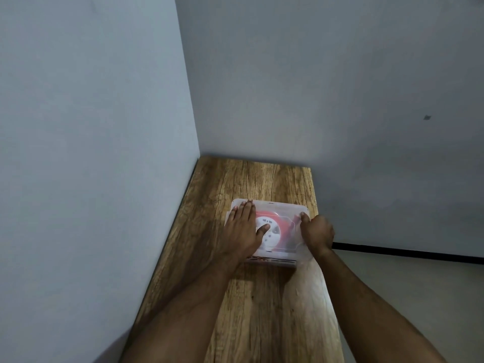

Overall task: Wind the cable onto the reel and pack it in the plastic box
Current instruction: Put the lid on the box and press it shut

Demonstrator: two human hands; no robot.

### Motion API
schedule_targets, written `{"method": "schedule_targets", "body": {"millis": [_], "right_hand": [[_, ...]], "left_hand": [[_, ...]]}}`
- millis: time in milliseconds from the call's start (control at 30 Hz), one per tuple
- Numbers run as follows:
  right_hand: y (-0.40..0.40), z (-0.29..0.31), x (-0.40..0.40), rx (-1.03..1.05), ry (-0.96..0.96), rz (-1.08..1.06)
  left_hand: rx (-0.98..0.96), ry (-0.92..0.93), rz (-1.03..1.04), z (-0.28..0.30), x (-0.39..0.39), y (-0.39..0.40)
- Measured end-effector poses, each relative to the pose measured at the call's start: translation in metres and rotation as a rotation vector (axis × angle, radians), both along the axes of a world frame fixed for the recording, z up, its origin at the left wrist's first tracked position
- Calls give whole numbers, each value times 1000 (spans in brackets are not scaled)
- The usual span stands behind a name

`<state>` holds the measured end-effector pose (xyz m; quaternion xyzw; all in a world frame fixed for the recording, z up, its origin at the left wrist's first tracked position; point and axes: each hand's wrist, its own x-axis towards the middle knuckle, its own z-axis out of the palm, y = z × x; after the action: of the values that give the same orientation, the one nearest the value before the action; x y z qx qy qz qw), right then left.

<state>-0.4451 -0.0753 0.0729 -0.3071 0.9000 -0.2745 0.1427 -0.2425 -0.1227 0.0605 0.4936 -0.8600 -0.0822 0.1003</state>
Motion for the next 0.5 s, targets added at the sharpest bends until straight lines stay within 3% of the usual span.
{"method": "schedule_targets", "body": {"millis": [233, 367, 500], "right_hand": [[2, 8, 23, 10, 162, 61], [1, -6, 38, 10, 529, 400], [0, -20, 65, -2, 513, 702]], "left_hand": [[9, 16, 4, 3, -1, 0], [-9, 30, -2, 1, -1, -1], [-51, 23, -17, 9, 0, 2]]}}
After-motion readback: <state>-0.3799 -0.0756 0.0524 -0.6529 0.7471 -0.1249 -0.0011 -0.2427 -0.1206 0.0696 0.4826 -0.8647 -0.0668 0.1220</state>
